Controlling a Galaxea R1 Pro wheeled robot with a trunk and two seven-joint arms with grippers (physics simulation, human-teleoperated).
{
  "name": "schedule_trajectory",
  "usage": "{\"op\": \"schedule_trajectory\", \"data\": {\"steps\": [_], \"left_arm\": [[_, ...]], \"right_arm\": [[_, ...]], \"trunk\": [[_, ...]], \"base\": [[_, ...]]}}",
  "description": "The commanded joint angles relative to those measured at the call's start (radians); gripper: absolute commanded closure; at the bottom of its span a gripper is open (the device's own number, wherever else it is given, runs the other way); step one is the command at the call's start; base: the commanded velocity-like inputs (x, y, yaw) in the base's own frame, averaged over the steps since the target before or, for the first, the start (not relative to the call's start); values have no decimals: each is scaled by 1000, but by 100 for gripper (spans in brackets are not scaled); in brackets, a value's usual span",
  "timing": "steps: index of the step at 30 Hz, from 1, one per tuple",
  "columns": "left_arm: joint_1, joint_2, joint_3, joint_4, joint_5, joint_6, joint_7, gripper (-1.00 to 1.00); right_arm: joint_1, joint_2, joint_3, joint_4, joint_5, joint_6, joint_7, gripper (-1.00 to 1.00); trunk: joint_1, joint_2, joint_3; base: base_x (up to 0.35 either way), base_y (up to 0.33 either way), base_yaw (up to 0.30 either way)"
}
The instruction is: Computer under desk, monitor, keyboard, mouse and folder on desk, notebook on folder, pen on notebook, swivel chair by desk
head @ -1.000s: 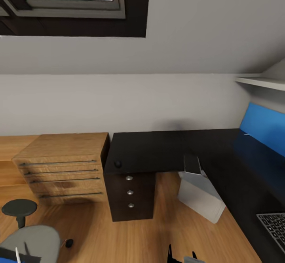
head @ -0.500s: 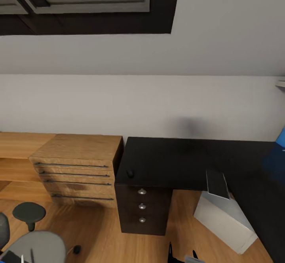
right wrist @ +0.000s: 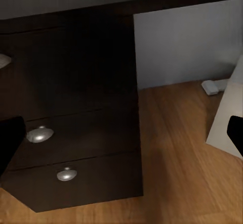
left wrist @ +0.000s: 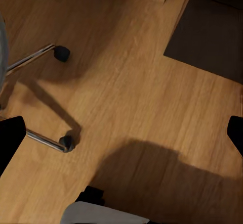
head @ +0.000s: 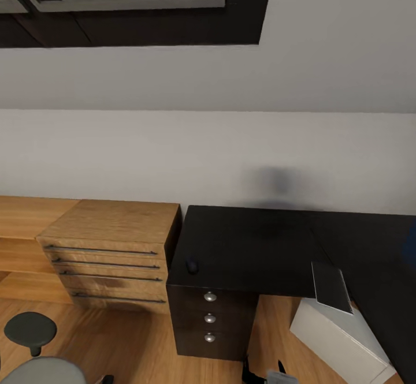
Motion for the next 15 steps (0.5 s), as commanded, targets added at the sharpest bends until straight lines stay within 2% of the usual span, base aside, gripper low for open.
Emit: {"op": "schedule_trajectory", "data": {"steps": [1,3,5,7,10,11,12,14,15], "left_arm": [[-1,2,-7,-7,11,-17,8,-100],[-1,7,-7,-48,10,-56,9,-100],[-2,22,-7,-126,10,-82,11,-100],[-1,54,-16,-242,12,-74,13,-100],[0,92,-47,-396,18,19,24,-100],[0,96,-49,-421,19,37,31,-100],[0,102,-53,-473,20,75,50,-100],[0,107,-56,-555,22,131,91,-100],[0,108,-56,-583,22,150,108,-100]], "right_arm": [[-1,0,9,-12,-2,-1,-9,-100],[-1,0,10,-73,20,25,-14,-100],[0,1,9,-170,53,106,-27,-100],[5,1,8,-340,100,308,-76,-100],[11,3,34,-596,137,693,-177,-100],[12,3,44,-635,139,753,-188,-100],[13,3,60,-710,141,858,-204,-100],[13,4,72,-805,135,974,-217,-100],[14,4,75,-830,129,1002,-220,-100]], "trunk": [[0,-1,-1],[0,-1,-1],[0,-1,-1],[0,-1,-1],[0,-1,-1],[0,-1,-1],[0,-1,-1],[0,-1,-1],[0,-1,-1]], "base": [[9,0,0],[5,0,0],[3,0,0],[1,0,0],[0,0,0],[0,0,0],[0,0,0],[0,0,0],[0,0,0]]}}
